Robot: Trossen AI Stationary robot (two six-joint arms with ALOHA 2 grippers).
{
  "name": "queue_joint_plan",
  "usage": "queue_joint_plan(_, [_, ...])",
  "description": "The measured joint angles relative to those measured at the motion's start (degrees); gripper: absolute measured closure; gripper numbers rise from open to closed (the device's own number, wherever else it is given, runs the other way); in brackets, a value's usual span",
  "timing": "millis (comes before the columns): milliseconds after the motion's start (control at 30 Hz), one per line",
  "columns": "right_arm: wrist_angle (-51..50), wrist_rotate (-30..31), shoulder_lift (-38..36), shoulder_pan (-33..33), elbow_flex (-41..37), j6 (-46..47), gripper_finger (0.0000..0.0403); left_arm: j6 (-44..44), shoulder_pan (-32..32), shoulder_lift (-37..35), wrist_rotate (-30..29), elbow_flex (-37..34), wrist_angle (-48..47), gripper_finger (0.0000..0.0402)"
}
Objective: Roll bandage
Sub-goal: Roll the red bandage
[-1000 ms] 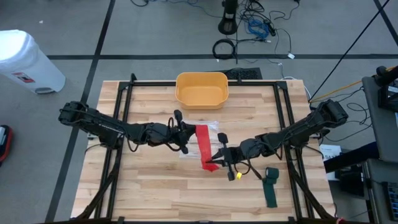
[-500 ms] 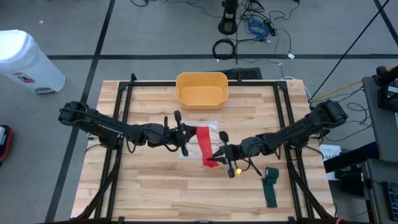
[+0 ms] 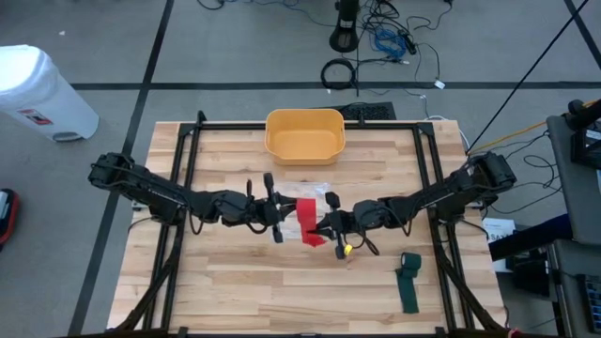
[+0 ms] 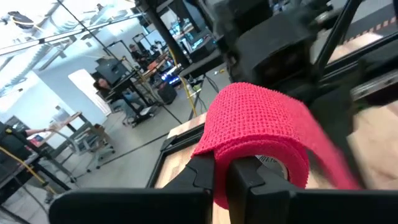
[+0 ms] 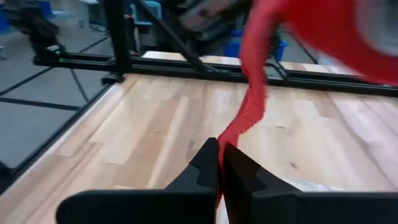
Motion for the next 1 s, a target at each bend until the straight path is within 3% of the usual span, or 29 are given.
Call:
queue_joint_plan(567, [-0.3,-1.4,0.1,-5.7,0.0,-3.2,0.0403,-7.9,-3.5,0.0,1.0,0.0,-1.2,0.0388])
queue_joint_plan(1000, [-0.3,4.0,0.1,-7.3,0.0,-6.2,0.0403,-14.7,-5.0,0.0,3.2,0.0,-5.7,0.0388])
